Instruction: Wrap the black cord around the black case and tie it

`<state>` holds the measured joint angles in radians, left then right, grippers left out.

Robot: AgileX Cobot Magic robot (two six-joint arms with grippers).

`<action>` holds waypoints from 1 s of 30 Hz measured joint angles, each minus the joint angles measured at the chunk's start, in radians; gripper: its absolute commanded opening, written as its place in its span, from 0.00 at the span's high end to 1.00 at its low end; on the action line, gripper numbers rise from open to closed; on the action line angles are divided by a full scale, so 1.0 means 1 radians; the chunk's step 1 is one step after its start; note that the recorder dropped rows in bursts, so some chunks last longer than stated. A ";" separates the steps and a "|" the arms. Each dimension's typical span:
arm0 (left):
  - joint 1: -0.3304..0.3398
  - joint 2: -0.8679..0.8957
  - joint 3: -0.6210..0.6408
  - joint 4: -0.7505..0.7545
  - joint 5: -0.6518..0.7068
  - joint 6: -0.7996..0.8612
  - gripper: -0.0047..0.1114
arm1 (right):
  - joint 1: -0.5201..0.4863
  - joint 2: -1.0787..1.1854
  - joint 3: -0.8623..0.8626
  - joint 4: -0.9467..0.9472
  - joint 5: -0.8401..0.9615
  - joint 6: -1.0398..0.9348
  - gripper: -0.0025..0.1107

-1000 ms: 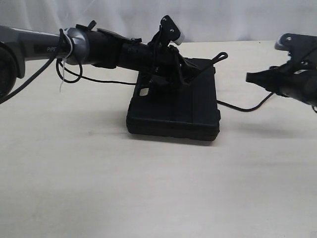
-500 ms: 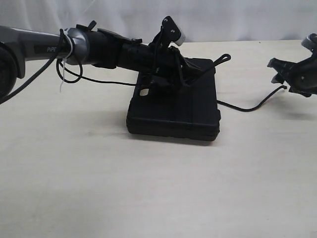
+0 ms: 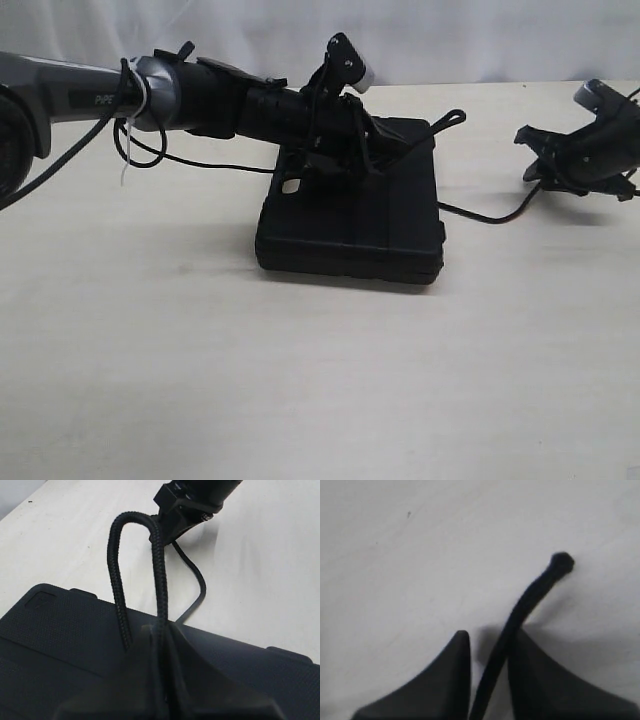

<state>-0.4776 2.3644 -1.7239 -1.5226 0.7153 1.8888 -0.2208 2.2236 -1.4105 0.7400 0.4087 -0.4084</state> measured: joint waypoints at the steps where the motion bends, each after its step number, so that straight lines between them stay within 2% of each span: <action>1: 0.000 0.000 0.000 0.000 0.000 0.000 0.96 | 0.000 0.002 0.000 0.018 0.016 -0.046 0.94; 5: 0.000 0.000 0.000 -0.008 0.000 0.000 0.96 | 0.006 0.004 0.000 0.125 0.114 -0.280 0.94; 13: 0.000 0.000 0.000 -0.031 0.000 0.000 0.96 | 0.029 -0.017 0.093 0.537 0.431 -1.045 0.94; 19: 0.006 0.000 0.000 -0.045 0.002 0.000 0.96 | 0.029 -0.083 0.220 0.607 0.546 -1.426 0.94; 24: 0.011 0.000 0.000 -0.049 0.004 0.000 0.96 | 0.029 -0.113 0.262 0.653 0.657 -1.602 0.94; 30: 0.011 0.000 0.000 -0.049 0.094 0.035 0.96 | 0.042 -0.118 0.263 0.724 0.624 -1.633 0.94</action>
<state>-0.4666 2.3644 -1.7239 -1.5715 0.8094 1.9238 -0.1784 2.1060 -1.1472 1.4645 1.0325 -2.0412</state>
